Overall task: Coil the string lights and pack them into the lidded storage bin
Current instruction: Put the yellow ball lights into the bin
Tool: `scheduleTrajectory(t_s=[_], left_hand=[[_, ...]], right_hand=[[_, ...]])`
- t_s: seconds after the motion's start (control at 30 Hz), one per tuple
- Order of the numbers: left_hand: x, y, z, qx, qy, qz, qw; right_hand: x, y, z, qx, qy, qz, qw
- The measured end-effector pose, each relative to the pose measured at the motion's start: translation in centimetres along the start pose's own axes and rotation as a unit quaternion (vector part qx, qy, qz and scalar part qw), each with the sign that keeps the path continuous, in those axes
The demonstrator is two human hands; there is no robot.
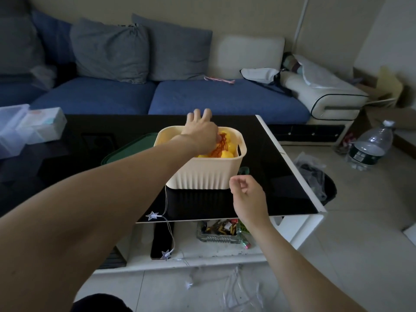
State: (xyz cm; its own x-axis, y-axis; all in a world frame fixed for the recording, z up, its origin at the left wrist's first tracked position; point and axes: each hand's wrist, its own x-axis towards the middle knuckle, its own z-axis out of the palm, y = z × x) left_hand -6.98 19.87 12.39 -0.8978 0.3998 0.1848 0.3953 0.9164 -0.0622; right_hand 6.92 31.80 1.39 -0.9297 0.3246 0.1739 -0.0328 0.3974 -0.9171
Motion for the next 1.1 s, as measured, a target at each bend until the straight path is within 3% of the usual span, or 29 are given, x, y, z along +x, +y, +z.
scheduleTrajectory(t_s=[0.07, 0.17, 0.4, 0.6, 0.9, 1.0, 1.1], left_hand=[[0.1, -0.2, -0.3, -0.057, -0.066, -0.012, 0.996], [0.2, 0.1, -0.4, -0.169, -0.204, -0.01, 0.964], [0.1, 0.7, 1.9, -0.236, -0.246, 0.026, 0.94], [1.0, 1.6, 1.8, -0.123, -0.15, 0.035, 0.98], [-0.1, 1.6, 1.5, -0.063, -0.132, 0.02, 0.989], [-1.8, 1.1, 1.2, -0.111, 0.004, 0.016, 0.994], [-5.3, -0.1, 1.4, -0.269, 0.198, 0.044, 0.941]], right_hand=[[0.0, 0.0, 0.1, 0.004, -0.003, 0.003, 1.0], [0.0, 0.2, 0.2, 0.009, -0.008, 0.005, 1.0], [-0.1, 0.3, 0.4, 0.01, -0.031, -0.003, 0.999], [-0.1, 0.6, 0.5, 0.002, -0.058, 0.003, 0.998], [-0.6, 0.2, 0.1, -0.011, -0.062, -0.012, 0.998], [-0.9, 0.2, 0.0, -0.019, -0.071, -0.01, 0.997], [-1.2, 0.0, -0.1, -0.007, -0.082, -0.003, 0.997]])
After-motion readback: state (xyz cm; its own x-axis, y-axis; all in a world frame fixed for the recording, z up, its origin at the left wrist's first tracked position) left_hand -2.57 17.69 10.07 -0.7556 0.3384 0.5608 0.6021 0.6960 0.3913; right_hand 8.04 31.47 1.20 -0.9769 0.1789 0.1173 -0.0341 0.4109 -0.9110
